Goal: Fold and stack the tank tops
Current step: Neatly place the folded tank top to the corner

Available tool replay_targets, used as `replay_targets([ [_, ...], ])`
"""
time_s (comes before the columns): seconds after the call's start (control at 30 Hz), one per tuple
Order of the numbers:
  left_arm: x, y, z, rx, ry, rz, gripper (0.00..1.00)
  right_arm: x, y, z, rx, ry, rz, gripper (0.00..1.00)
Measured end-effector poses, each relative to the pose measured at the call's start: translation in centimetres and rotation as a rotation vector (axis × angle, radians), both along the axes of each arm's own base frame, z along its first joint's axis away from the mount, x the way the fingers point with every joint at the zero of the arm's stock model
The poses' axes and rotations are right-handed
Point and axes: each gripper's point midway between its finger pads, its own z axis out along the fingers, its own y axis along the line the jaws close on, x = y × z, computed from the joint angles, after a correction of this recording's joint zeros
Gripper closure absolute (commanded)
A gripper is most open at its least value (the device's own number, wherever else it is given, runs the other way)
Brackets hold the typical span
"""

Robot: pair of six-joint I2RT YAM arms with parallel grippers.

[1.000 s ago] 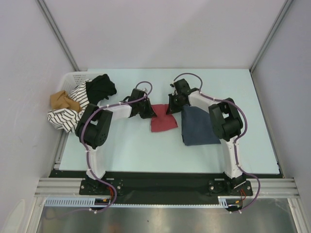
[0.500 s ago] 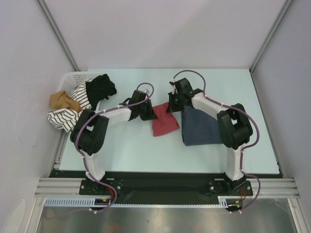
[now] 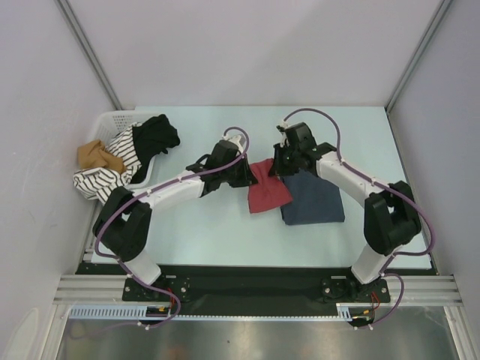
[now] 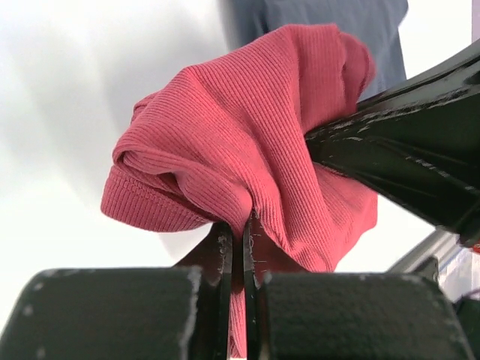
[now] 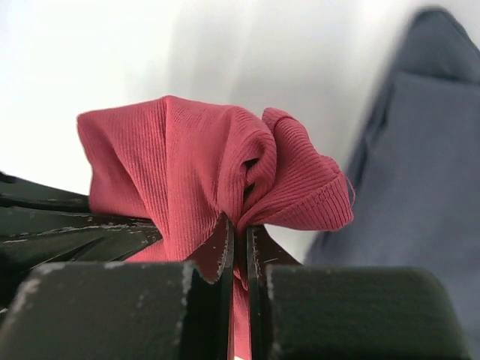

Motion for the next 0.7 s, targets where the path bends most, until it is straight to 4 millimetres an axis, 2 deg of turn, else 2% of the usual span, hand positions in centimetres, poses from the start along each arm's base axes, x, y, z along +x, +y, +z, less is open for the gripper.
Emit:
replay_targets([
  [0.13, -1.5, -1.7, 0.2, -0.002, 0.005, -0.035, 1.0, -1.2, -2.7, 0.7, 0.007, 0.008, -0.054, 1.0],
  [0.27, -2.0, -3.7, 1.5, -0.03, -0.016, -0.053, 1.0, -1.8, -6.3, 1.3, 0.031, 0.006, -0.134, 1.0],
  [0.37, -1.9, -5.9, 2.0, -0.058, -0.024, -0.075, 1.0, -2.1, -8.8, 1.5, 0.046, 0.007, -0.192, 1.0],
  [0.63, -2.4, -12.9, 0.3, -0.081, 0.006, -0.145, 1.0, -2.5, -14.5, 0.7, 0.04, 0.052, -0.338, 1.0],
  [0.7, -2.3, -14.1, -0.1, -0.085, 0.007, -0.154, 1.0, -2.5, -15.7, 0.4, 0.034, 0.06, -0.365, 1.0],
])
